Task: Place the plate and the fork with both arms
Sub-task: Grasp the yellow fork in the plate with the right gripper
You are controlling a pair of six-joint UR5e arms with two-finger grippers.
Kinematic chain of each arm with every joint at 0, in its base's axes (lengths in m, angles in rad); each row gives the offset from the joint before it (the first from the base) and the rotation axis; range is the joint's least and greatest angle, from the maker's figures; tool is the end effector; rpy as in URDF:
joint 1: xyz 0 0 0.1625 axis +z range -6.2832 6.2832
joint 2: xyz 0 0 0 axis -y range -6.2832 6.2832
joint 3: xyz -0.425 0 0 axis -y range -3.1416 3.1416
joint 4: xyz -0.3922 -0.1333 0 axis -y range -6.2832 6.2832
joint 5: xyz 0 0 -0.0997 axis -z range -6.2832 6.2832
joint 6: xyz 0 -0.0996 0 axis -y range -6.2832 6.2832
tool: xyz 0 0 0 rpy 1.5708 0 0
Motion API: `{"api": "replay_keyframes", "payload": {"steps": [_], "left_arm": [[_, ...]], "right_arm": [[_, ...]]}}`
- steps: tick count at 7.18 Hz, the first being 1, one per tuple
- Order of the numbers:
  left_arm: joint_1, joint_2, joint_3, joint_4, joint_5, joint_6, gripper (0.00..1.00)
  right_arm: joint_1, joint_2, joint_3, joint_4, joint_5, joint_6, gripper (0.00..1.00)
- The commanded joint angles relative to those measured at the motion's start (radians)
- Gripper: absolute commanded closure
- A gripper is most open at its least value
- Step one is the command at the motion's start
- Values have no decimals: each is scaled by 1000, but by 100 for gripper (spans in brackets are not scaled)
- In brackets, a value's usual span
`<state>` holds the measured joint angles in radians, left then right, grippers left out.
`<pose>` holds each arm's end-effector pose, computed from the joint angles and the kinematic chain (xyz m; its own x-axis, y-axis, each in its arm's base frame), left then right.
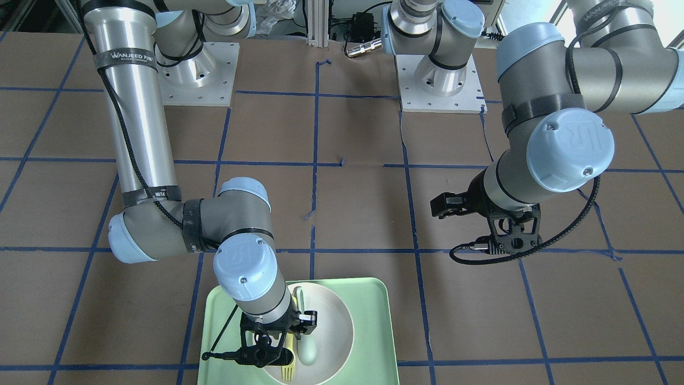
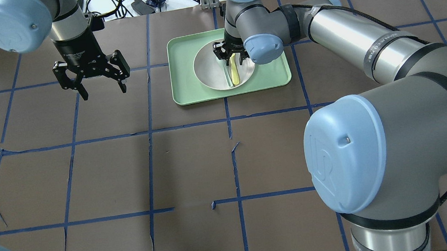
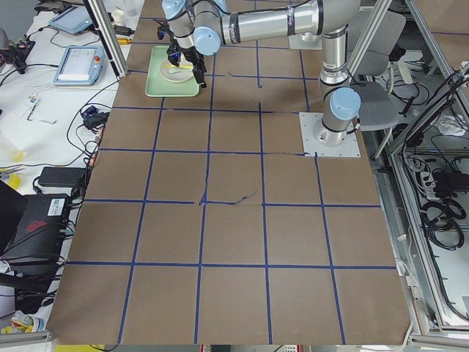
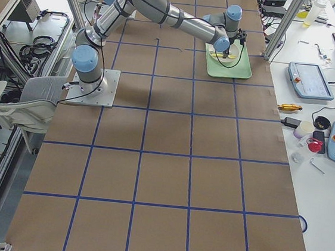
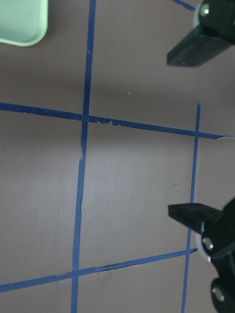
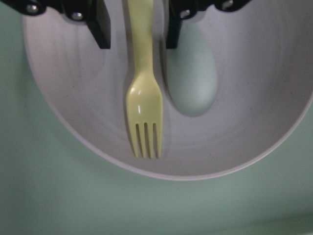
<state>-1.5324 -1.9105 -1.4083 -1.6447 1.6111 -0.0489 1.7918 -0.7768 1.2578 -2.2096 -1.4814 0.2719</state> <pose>-0.1062 -0.6040 0.3729 -0.9958 -0.0756 -0.0511 -0.0860 0.9654 0.2463 0.3064 -0.7151 0.1967 -0.9913 0.0353 -0.1271 0.0516 0.9905 -0.1277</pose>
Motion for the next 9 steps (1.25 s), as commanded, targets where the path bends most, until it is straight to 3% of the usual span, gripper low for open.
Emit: {"api": "replay_keyframes", "payload": {"steps": [1, 4, 5, 6, 8, 9], "left_arm": [[0, 1, -1, 0, 1, 0, 0], [0, 1, -3, 0, 1, 1, 0], [0, -1, -4, 0, 1, 1, 0], [0, 1, -11, 2, 1, 3, 0], [0, -1, -11, 2, 1, 3, 0], [0, 1, -11, 0, 1, 3, 0]], "right_arm": [[3, 11, 0, 1, 0, -2, 51], [3, 8, 2, 2, -11, -16, 51], [3, 8, 3, 2, -13, -16, 57], [3, 8, 3, 2, -13, -16, 66], [3, 7, 3, 4, -13, -5, 100], [3, 4, 3, 4, -13, -3, 100]]}}
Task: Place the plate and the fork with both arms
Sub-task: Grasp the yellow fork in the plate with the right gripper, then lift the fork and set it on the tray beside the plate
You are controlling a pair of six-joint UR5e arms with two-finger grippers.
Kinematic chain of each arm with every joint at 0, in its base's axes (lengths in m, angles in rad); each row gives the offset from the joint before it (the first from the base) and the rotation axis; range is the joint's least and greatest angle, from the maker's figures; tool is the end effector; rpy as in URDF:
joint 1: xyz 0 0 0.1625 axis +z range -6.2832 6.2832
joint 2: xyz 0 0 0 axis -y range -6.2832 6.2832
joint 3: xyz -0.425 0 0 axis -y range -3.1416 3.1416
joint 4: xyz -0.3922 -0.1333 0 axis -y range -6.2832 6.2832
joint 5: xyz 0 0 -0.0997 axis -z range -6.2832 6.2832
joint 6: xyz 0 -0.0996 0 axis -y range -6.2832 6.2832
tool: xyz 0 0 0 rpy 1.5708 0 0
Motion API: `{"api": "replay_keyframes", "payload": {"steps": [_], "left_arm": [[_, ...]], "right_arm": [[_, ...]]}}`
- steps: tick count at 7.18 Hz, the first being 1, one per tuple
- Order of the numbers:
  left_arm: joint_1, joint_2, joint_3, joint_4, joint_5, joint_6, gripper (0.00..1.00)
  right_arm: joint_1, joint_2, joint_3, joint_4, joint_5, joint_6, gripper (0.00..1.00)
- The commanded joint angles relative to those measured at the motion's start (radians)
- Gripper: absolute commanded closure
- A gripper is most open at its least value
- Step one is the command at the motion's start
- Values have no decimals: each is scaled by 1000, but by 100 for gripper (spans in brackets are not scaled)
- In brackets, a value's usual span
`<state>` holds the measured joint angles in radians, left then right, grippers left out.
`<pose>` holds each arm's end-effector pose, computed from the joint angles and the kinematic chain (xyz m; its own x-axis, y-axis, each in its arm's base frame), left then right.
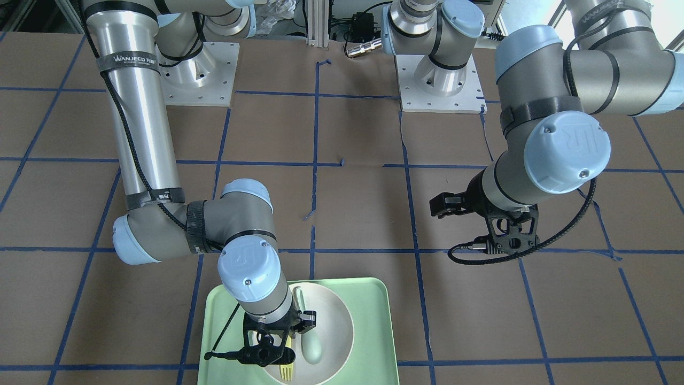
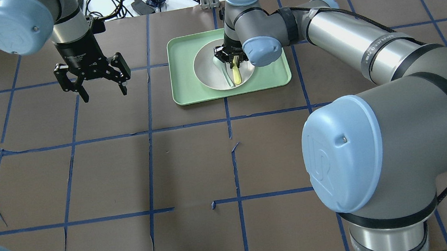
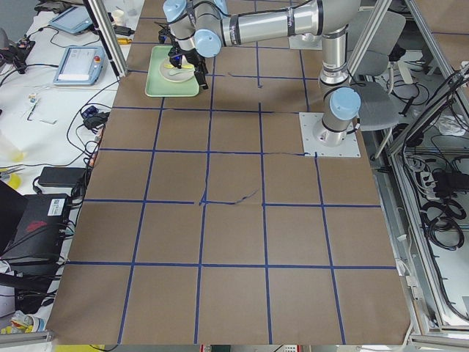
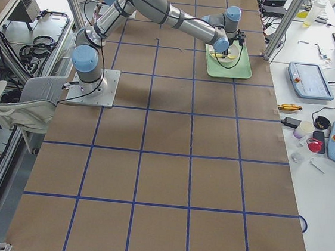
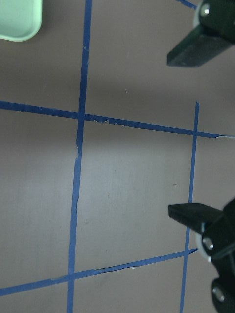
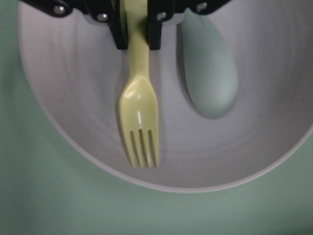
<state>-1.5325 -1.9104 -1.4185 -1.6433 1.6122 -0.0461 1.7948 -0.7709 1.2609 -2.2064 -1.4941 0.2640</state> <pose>-0.1062 -0.6022 0.3684 -0.9961 -0.0721 -0.0518 -0.0830 0.9634 0.2548 0.3071 -0.7136 0.1903 -0.9934 0.0275 -0.1110 0.0409 0.9919 -0.1203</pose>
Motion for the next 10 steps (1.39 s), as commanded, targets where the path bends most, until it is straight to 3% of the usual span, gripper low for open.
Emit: {"api": "replay_keyframes", "payload": {"steps": [1, 5, 8, 10], "left_arm": [[0, 1, 0, 0, 0, -1, 0], [0, 1, 0, 0, 0, 0, 0], [2, 1, 0, 5, 2, 0, 0], [0, 1, 0, 5, 0, -3, 0]], "right_arm": [[0, -10, 0, 1, 0, 7, 100], [-6, -102, -6, 22, 0, 32, 100], [-109, -108, 26, 24, 9, -145, 100], [-135, -94, 96, 19, 20, -236, 100]]}}
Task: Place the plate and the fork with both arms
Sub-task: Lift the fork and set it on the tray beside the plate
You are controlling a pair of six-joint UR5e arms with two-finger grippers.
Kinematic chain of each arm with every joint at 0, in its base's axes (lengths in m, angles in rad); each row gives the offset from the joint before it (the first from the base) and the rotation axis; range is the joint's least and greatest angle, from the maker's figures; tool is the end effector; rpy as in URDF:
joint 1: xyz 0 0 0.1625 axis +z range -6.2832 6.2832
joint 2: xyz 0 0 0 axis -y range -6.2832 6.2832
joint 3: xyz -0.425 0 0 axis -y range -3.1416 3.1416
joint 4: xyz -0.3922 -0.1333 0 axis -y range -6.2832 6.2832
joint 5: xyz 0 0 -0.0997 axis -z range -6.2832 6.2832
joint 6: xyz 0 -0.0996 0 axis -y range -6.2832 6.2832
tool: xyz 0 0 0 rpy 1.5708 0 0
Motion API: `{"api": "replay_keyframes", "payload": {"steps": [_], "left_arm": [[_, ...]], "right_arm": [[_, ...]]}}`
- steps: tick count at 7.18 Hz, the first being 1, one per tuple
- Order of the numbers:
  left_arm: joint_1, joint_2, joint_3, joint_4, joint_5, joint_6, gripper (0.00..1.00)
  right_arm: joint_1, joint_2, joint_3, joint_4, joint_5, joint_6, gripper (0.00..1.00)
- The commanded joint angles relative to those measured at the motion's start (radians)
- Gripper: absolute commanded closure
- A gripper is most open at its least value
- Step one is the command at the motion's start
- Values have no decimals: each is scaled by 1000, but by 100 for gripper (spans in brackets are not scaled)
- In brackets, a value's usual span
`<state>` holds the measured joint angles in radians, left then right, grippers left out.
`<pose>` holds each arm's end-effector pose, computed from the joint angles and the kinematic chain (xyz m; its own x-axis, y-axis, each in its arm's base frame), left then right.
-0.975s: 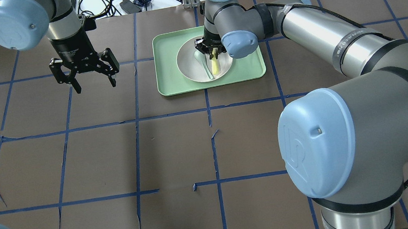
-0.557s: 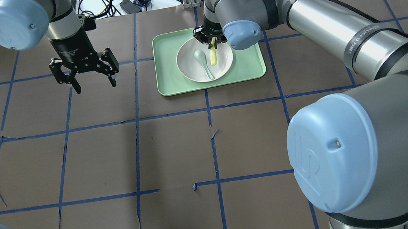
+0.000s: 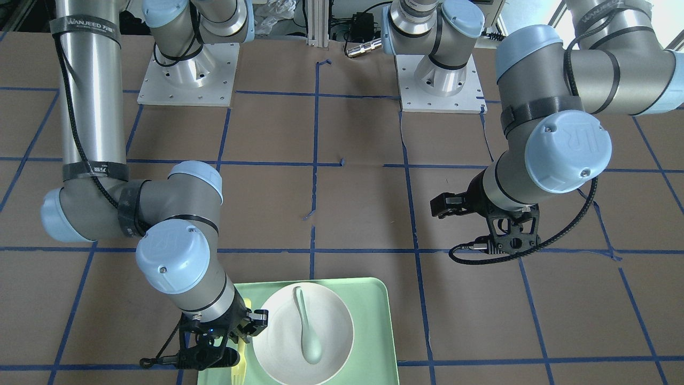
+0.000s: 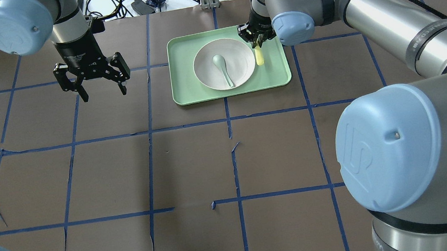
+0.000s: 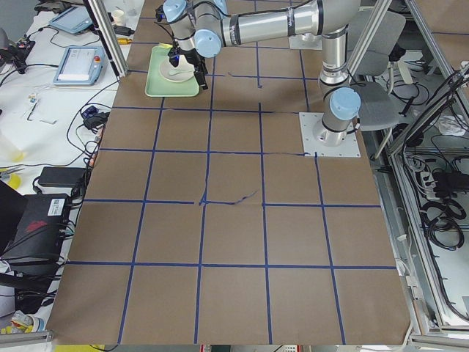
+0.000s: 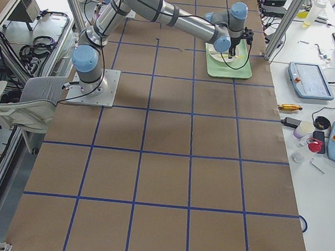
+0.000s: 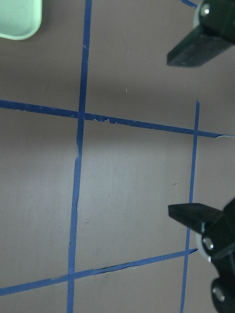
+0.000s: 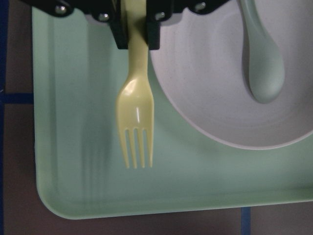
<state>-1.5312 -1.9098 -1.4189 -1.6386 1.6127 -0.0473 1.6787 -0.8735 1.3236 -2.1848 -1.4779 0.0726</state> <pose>-0.1054 -0.6027 0.3689 -0.9958 -0.0747 -0.0524 -0.0855 0.9645 0.2500 0.2215 -0.7209 0.2361 -0.9934 -0.0508 -0.1031 -0.0343 0.9871 -0.1561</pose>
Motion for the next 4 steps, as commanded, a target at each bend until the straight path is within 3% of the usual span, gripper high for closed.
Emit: {"api": "replay_keyframes", "payload": {"steps": [1, 2, 3, 4], "left_arm": [[-1, 0, 0, 0, 0, -2, 0], [-1, 0, 0, 0, 0, -2, 0], [-1, 0, 0, 0, 0, -3, 0], [-1, 0, 0, 0, 0, -2, 0]], "right_arm": [[-19, 16, 34, -10, 33, -48, 100], [-19, 25, 29, -15, 45, -50, 100], [-19, 28, 35, -15, 39, -54, 22], [-19, 21, 34, -13, 25, -60, 0]]}}
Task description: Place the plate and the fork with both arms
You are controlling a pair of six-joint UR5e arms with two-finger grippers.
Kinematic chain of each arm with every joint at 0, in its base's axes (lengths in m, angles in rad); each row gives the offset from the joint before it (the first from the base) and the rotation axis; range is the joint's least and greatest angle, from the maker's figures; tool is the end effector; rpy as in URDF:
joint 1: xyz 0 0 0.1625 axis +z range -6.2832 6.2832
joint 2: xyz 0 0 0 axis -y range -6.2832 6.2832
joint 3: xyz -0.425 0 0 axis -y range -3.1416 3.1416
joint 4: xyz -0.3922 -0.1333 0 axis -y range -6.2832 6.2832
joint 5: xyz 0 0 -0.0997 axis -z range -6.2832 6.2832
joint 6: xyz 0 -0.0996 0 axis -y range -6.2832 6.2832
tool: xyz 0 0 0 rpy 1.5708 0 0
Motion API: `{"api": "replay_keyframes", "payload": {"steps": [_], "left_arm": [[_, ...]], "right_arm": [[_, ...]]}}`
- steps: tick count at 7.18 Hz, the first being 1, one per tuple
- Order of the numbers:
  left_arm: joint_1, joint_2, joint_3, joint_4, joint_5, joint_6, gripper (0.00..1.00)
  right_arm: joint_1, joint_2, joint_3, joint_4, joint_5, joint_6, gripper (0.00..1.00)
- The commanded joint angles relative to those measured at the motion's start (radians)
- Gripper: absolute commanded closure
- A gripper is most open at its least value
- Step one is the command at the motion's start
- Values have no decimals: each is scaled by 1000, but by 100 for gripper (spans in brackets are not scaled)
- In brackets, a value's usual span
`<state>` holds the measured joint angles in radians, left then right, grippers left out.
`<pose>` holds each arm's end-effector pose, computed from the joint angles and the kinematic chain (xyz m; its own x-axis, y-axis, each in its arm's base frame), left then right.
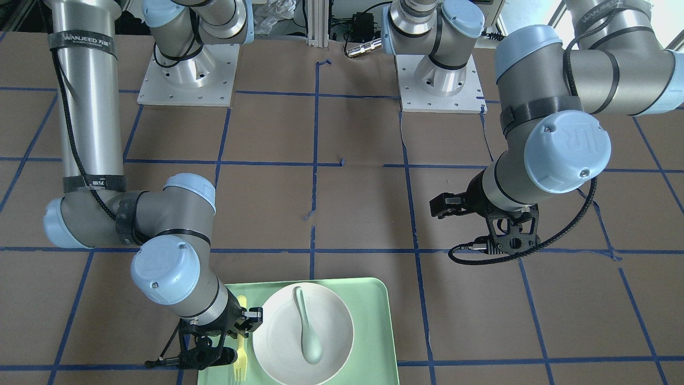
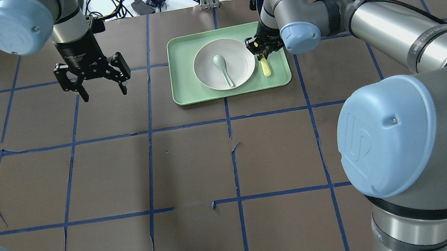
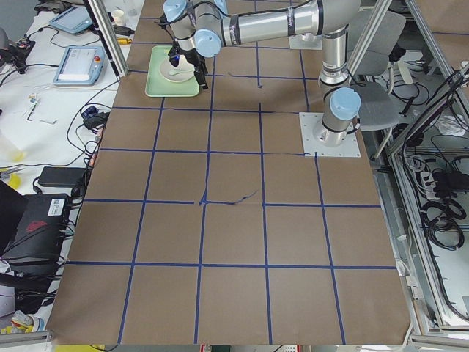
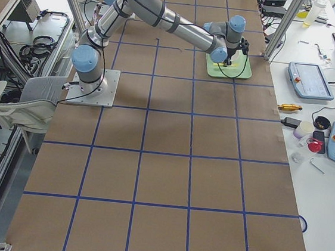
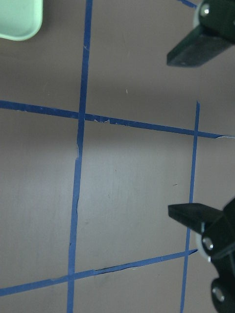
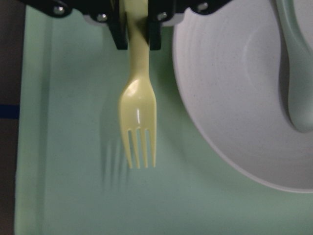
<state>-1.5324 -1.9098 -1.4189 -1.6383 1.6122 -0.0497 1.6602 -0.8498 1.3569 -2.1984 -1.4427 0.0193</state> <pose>-0.1061 -0.6026 0.3689 -0.9957 -0.0759 -0.0525 -0.0867 0.9645 0.2496 0.2110 -0.7183 0.2052 -0.9880 -0.0847 -0.1291 -0.0696 0.9906 -0.1177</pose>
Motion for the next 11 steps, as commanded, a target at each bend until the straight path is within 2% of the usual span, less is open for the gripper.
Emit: {"api": "replay_keyframes", "payload": {"steps": [1, 2, 3, 5, 8, 11], "left_arm": [[0, 0, 0, 0, 0, -1, 0], [0, 0, 0, 0, -3, -1, 0], [0, 0, 9, 2, -11, -7, 0], [-8, 32, 18, 30, -2, -34, 0], [-20, 122, 3, 28, -8, -53, 0], [-22, 173, -27, 31, -12, -45, 0]], "right_arm": [[-2, -12, 2, 5, -18, -33, 0], [-2, -43, 4, 15, -75, -30, 0], [-4, -111, 5, 96, -125, -16, 0], [-19, -298, 5, 406, -133, -35, 0], [-16, -486, 5, 742, -139, -1, 0], [-13, -532, 5, 821, -139, 5, 0]]}}
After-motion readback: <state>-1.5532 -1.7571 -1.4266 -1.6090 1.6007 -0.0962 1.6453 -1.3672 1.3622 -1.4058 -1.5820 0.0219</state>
